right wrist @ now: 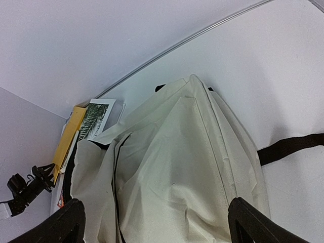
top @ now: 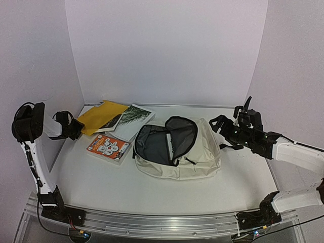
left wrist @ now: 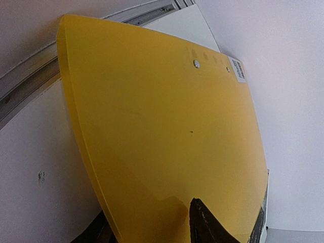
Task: Pack the student bag
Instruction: Pick up the files at the corner of the board.
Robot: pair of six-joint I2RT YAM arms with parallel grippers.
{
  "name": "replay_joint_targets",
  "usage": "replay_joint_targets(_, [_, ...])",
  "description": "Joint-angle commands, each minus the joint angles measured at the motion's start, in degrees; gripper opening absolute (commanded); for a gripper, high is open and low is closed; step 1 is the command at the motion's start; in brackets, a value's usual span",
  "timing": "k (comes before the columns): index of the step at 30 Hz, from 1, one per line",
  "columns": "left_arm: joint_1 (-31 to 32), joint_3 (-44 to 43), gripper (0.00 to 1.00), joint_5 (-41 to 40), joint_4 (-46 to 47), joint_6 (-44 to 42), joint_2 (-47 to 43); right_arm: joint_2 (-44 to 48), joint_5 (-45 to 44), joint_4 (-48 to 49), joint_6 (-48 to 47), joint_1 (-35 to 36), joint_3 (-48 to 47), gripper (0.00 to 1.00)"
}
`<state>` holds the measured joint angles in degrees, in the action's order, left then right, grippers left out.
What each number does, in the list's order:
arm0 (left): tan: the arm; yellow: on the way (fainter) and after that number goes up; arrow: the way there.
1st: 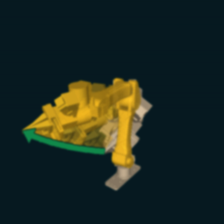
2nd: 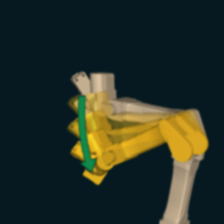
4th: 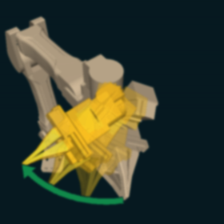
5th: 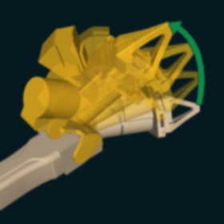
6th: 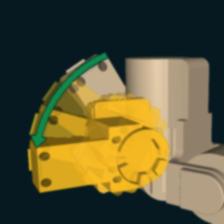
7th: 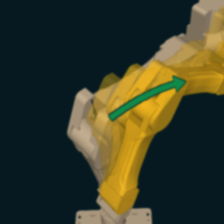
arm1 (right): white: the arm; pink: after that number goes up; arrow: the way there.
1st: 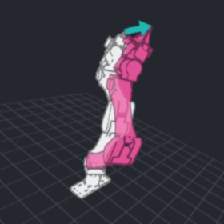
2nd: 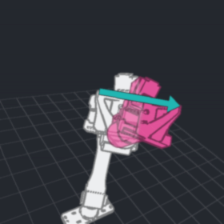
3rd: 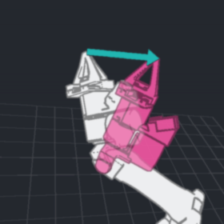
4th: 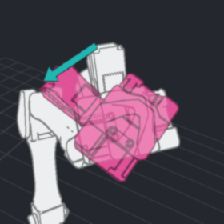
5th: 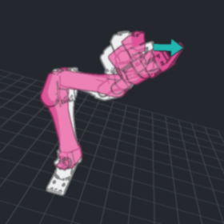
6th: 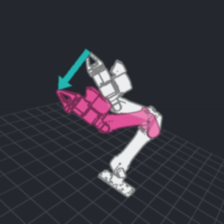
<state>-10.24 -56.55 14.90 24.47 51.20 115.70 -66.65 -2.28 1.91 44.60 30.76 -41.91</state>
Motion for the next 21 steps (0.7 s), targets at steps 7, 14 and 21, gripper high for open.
replay_joint_targets(7, [-0.3,-1.79,0.26,0.44,5.81,1.23,-0.13,2.34,-2.22,-1.06,-0.77,-0.17,-2.56,0.97])
replay_joint_targets(14, [-0.18,0.52,0.03,1.67,7.35,1.56,-6.65,3.31,-2.7,-1.63,-0.92,-0.13,-2.47,0.97])
replay_joint_targets(21, [-0.17,4.21,0.0,3.19,7.46,3.01,-16.68,3.76,-2.64,-1.82,-1.27,-0.17,-2.69,0.97])
